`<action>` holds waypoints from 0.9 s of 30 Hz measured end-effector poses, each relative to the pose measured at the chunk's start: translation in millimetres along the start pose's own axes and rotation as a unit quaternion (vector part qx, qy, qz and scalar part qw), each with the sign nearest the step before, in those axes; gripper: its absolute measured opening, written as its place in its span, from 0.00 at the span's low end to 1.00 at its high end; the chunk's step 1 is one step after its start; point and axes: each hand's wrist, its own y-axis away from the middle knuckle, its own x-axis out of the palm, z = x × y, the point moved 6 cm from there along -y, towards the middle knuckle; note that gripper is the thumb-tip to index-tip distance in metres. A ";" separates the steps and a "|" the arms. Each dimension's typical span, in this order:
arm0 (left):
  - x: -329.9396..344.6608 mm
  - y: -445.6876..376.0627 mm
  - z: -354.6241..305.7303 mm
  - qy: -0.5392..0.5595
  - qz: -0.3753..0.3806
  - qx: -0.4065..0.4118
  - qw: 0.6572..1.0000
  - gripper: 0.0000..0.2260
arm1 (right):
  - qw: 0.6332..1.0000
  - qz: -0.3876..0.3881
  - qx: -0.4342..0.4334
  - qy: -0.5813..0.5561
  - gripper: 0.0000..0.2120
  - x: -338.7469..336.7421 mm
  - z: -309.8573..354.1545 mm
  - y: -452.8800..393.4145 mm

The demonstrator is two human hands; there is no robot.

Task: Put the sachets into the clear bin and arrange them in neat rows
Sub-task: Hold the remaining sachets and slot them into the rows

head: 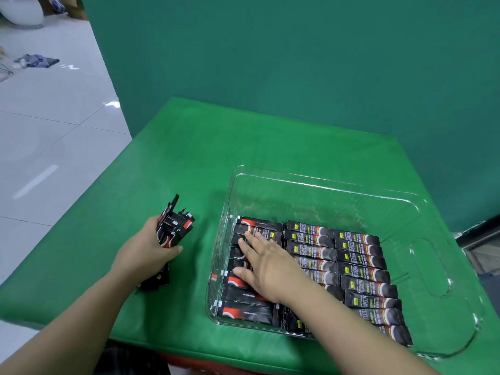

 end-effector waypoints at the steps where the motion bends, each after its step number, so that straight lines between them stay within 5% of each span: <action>1: 0.0 0.3 0.1 0.000 0.001 0.000 1.000 0.32 | 1.000 0.004 0.002 -0.010 0.33 0.7 0.3 0.6; 17: 0.7 0.1 1.3 0.008 0.004 -0.003 1.000 0.31 | 0.997 -0.036 -0.010 -0.070 0.32 -3.9 -0.6 1.0; 27: 0.1 2.0 -0.9 0.017 0.008 -0.004 1.000 0.32 | 0.998 -0.055 0.015 0.001 0.32 -3.1 -23.1 -26.3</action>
